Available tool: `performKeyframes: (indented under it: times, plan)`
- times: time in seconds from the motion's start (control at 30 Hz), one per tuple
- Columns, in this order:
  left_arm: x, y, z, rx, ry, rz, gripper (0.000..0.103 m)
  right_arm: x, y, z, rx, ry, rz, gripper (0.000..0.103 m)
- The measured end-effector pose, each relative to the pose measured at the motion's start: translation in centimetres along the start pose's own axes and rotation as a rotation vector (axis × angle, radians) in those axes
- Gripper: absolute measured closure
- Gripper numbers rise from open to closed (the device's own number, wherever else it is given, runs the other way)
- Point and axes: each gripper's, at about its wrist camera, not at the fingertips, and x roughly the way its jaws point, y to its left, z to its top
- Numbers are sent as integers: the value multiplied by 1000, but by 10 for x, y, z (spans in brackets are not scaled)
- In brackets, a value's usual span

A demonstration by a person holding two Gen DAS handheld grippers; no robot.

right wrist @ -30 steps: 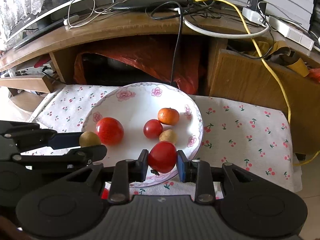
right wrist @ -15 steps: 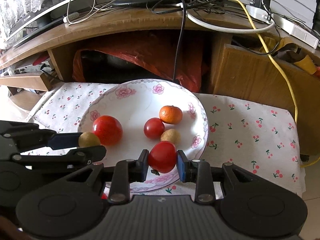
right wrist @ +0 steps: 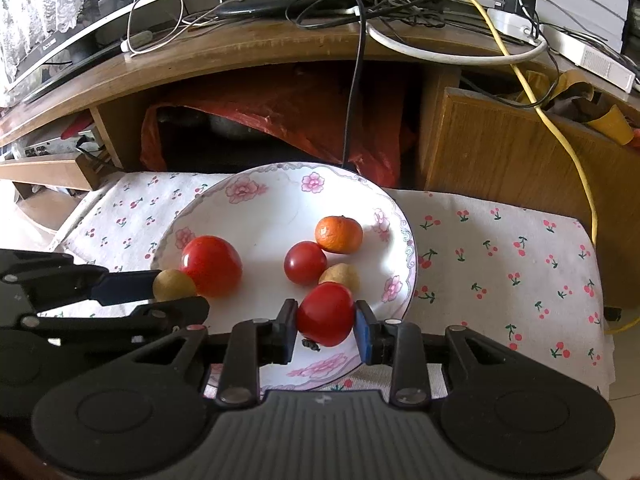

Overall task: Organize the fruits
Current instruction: 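Lower both fruits into the white bowl and open both grippers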

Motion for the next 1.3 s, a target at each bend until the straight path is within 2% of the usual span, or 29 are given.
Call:
performKeyframes:
  times: [0.47,1.07,1.2,1.3]
  plan:
    - [-9,6,3,-33,-32,9,50,-9,-2,5,18,-36,6,71]
    - [-27,7,9,-56,-83,-7,43,-28,-7,12,73,-93,33,71]
    - [-33,5,6,-44,-84,-12,37,-36,-8,13,85,-111,27,71]
    - [-39,1,3,-24,-86,-18,37,-42,-6,13,84,-123,30,67]
